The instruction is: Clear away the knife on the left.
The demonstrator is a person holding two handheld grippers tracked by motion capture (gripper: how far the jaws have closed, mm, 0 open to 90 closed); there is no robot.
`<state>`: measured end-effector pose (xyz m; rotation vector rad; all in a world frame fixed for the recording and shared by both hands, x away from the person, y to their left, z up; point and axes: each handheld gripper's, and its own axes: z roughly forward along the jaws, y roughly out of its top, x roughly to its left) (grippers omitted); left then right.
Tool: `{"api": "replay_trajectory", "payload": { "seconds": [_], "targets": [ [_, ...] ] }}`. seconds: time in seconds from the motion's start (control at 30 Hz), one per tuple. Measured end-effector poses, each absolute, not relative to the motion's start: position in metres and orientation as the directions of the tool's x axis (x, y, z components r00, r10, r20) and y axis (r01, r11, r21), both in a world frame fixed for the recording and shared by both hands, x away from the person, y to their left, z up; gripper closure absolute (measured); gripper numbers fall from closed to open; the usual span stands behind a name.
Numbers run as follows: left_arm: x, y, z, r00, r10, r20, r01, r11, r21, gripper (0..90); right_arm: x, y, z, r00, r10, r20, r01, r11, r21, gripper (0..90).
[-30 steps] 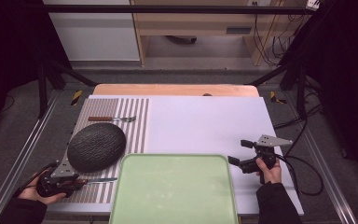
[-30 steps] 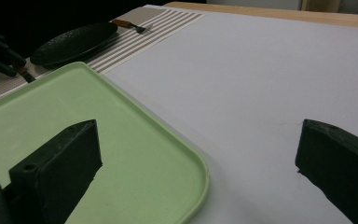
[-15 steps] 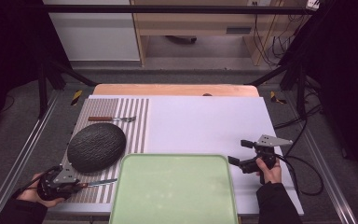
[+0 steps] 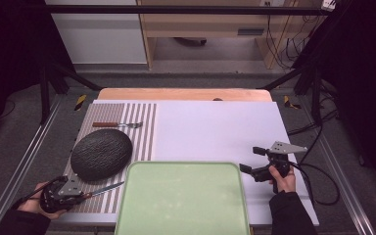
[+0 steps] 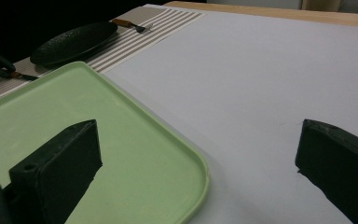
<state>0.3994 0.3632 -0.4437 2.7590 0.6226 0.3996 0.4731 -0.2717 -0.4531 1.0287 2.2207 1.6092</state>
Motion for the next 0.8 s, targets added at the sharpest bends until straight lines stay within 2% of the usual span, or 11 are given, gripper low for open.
{"api": "replay_trajectory", "payload": {
  "seconds": [0.27, 0.43, 0.8],
  "targets": [
    [0.405, 0.360, -0.443, 0.852, 0.504, 0.144, 0.432, -0.831, 0.351, 75.8, 0.473, -0.271, -0.453, -0.734, 0.642, 0.222, 0.413, 0.162, 0.896, 0.3],
    [0.408, 0.358, -0.446, 0.845, 0.523, 0.115, 0.450, -0.811, 0.374, 71.8, 0.473, -0.271, -0.453, -0.733, 0.643, 0.222, 0.414, 0.162, 0.896, 0.3],
    [0.411, 0.356, -0.445, 0.853, 0.513, 0.094, 0.449, -0.815, 0.367, 76.6, 0.473, -0.272, -0.453, -0.733, 0.643, 0.222, 0.413, 0.162, 0.896, 0.3]
  ]
}}
